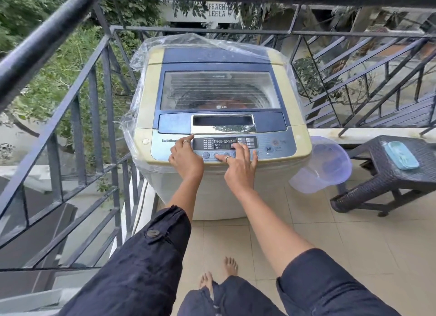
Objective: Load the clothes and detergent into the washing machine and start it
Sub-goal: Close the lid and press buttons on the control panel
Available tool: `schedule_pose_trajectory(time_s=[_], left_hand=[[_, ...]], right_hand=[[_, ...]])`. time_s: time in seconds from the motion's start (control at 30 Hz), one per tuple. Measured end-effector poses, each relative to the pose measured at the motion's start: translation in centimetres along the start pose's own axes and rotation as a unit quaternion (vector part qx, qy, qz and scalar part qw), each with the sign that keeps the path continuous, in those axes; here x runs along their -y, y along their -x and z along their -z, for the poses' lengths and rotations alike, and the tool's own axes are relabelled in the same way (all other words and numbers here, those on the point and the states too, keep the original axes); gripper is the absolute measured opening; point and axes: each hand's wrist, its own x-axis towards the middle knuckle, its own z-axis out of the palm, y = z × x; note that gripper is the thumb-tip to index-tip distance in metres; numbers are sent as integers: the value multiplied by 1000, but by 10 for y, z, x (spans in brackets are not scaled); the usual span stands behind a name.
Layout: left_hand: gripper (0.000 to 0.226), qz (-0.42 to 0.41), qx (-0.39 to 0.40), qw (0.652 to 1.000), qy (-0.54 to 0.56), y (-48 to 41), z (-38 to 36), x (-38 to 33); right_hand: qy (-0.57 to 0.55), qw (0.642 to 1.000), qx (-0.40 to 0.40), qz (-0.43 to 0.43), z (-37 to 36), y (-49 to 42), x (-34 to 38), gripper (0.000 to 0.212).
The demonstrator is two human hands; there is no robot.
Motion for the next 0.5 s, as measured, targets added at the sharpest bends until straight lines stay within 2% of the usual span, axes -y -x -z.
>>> schedule_pose_trajectory(time_s=[0.17, 0.3, 0.5], left_hand=[[53, 0, 4, 1000, 1, -1, 0, 1], [54, -1, 3, 1000, 4, -1, -2, 1], [57, -4, 3, 1000, -2, -1, -1, 2]], right_hand=[[-5, 999, -44, -7, -7, 0, 2, 49], [-3, 999, -32, -1, -7, -1, 0, 46], [-12, 1000, -26, -3, -6, 0, 1, 62]])
